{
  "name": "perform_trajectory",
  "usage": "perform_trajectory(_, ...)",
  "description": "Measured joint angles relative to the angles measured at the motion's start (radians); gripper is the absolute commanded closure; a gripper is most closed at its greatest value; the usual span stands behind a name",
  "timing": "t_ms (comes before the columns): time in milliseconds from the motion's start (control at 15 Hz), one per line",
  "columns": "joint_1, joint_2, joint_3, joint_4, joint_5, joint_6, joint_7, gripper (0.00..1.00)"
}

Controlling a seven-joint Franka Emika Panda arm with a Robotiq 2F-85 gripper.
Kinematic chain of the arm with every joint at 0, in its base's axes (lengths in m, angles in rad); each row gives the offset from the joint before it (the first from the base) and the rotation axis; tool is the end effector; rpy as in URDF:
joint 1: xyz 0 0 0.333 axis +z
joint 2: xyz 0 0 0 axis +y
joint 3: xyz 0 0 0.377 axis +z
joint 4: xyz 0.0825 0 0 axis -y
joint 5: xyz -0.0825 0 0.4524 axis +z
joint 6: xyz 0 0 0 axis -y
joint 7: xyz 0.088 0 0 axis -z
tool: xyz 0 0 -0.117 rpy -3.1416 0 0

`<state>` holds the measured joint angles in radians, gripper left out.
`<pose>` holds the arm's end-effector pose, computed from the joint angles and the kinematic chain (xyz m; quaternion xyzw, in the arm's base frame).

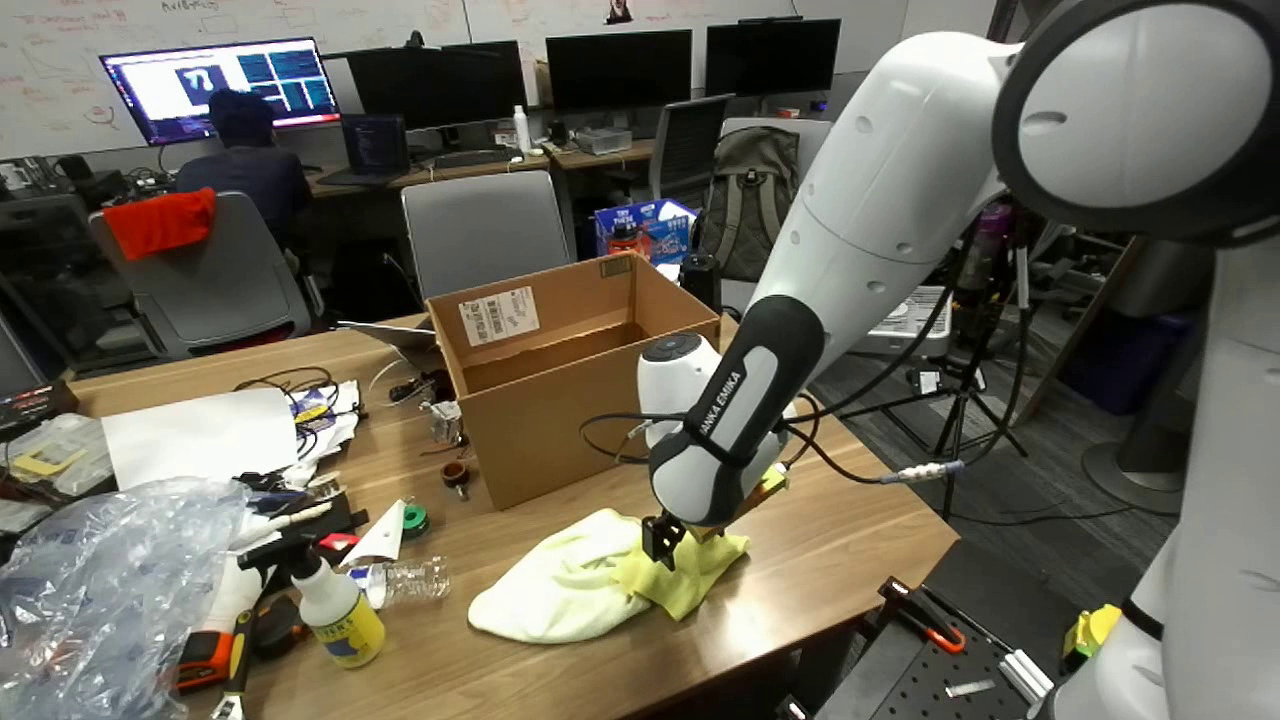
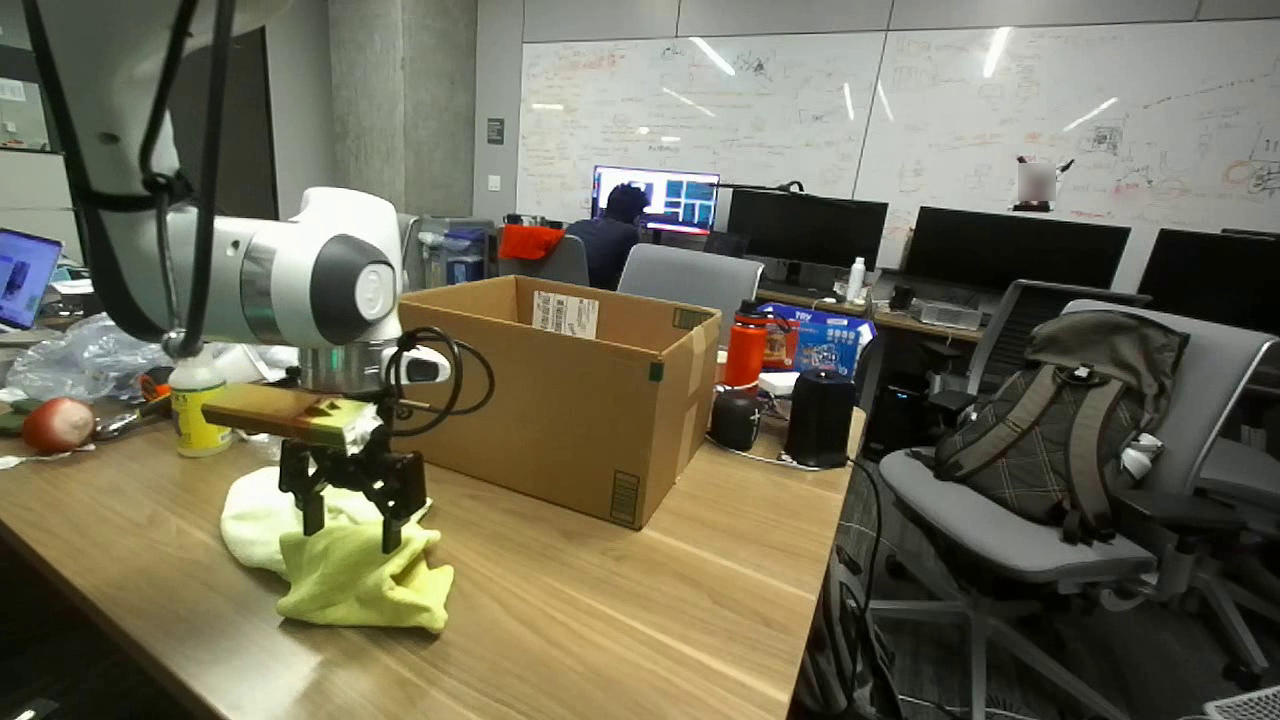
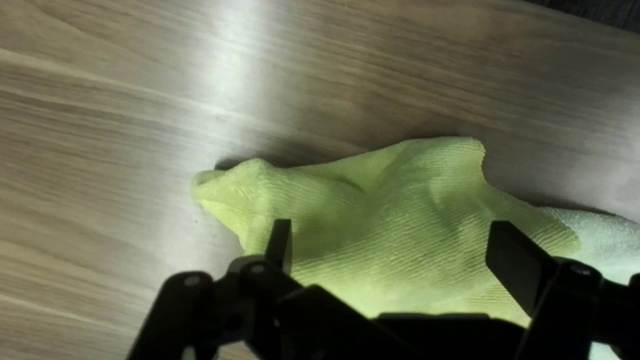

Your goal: Put the shirts and towels in the box respectively one at a time

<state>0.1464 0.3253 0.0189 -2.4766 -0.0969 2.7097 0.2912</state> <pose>0.4964 0.0865 0.1402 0.9987 -0.0183 -0.0412 0.0252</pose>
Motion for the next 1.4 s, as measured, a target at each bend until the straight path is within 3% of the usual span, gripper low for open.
perform_trajectory(1333, 0.019, 0.155, -0.060, 0.063, -0.052, 0.046, -0.038, 0.00)
perform_trajectory(1400, 0.019, 0.156, -0.061, 0.064, -0.052, 0.046, -0.039, 0.25)
